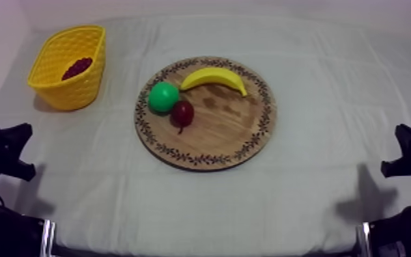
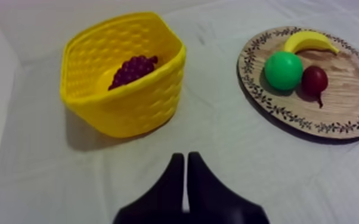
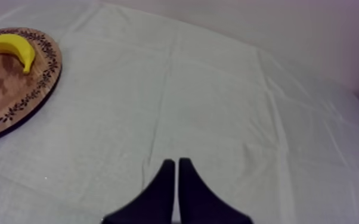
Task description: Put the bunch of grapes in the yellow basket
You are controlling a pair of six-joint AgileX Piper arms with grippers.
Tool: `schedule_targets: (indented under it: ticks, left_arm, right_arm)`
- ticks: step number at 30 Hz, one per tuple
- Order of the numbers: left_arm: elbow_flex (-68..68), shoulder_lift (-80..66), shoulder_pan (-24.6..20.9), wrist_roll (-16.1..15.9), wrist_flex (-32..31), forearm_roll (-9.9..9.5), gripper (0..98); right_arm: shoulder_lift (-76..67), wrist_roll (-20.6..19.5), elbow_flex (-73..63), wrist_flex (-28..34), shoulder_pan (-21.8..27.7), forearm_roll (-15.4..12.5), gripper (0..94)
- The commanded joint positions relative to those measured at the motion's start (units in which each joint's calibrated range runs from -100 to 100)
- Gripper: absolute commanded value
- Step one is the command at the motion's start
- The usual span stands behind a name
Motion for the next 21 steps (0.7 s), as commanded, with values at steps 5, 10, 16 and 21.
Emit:
schedule_targets:
  ticks: [5,10,16,21]
  left_arm:
    - [1.47,-4.38,0.07,1.35,0.22,-0.16,0.0]
    - [2.44,-8.08,-0.25,4.69,-0.34,-0.72,0.0]
    - [3.01,-8.91,-0.61,10.17,-0.48,-0.99,0.0]
    - [4.13,-9.00,-0.74,12.36,-2.73,-3.00,0.0]
  right_arm:
    - [0.00,0.00,-0.04,0.00,0.00,-0.02,0.3]
    - [0.00,0.00,-0.04,0.00,0.00,-0.02,0.3]
    - [0.00,-0.01,-0.04,0.00,0.00,-0.02,0.3]
    - [0.00,0.00,-0.04,0.00,0.00,-0.02,0.3]
